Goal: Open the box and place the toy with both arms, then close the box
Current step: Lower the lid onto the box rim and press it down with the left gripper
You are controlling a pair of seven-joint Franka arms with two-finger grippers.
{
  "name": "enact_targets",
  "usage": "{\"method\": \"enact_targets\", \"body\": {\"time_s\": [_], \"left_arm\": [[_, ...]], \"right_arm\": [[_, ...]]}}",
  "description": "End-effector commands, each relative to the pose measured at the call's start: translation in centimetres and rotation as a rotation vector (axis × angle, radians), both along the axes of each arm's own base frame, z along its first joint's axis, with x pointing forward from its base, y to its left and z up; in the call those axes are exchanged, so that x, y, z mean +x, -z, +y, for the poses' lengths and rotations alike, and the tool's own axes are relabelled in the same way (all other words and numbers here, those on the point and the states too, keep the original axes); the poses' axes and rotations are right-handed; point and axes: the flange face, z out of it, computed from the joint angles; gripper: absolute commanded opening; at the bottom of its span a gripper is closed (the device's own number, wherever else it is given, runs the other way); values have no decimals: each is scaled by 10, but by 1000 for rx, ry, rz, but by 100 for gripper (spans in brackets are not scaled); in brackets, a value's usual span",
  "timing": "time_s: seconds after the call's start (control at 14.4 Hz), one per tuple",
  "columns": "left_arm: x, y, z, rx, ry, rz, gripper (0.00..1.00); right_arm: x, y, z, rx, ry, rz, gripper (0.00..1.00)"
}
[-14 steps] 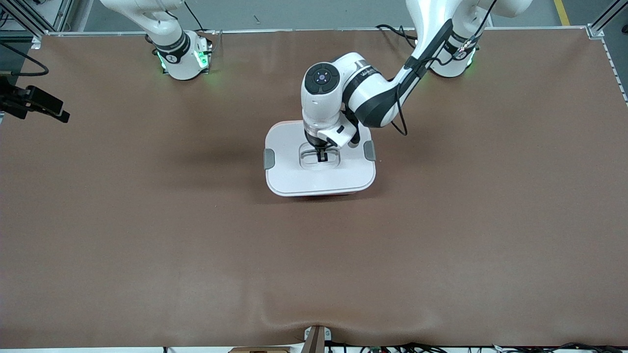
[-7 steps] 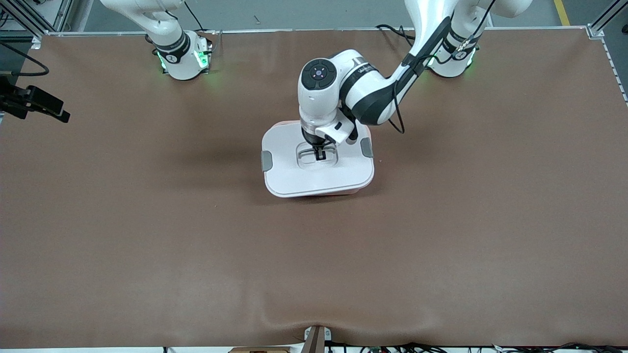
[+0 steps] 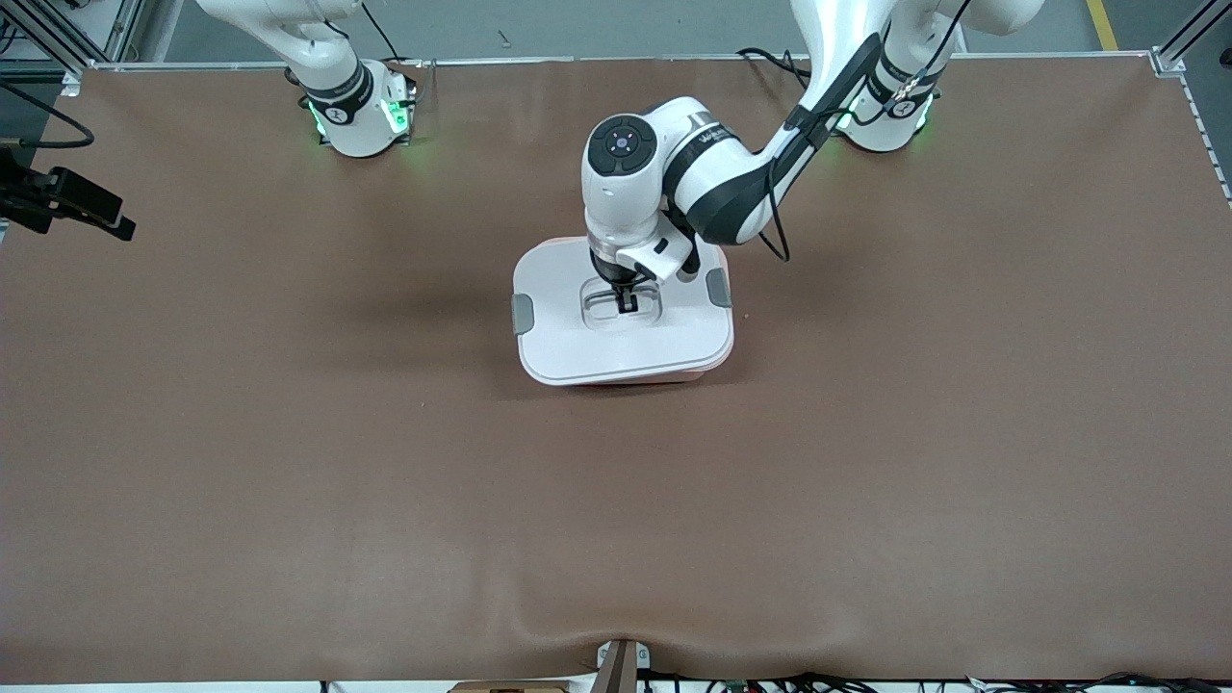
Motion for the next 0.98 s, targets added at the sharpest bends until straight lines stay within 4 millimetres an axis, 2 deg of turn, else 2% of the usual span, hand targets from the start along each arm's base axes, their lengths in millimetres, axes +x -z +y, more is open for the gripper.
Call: {"method": "enact_targets", "body": {"time_s": [0.0, 0.14, 0.28, 0.42, 0.56, 0.7, 0.91], "left_arm": [[-3, 2, 3, 32, 43, -12, 0], [-5, 3, 5, 51, 87, 2, 0], [-6, 2, 4, 53, 131, 2, 0], [-6, 0, 4, 51, 156, 0, 0], [-5, 3, 5, 52, 174, 3, 0], [-3, 2, 6, 52, 211, 2, 0], [-10, 8, 5, 63, 213, 12, 0]], "right_arm": [[-2, -6, 3, 4, -1, -11, 100], [-3, -7, -4, 9, 12, -14, 100], [-2, -8, 2, 3, 0, -17, 100], [-2, -7, -4, 7, 14, -14, 100], [-3, -8, 1, 3, 3, -12, 100], [0, -7, -3, 4, 11, -19, 100], [0, -8, -1, -3, 6, -26, 100]]}}
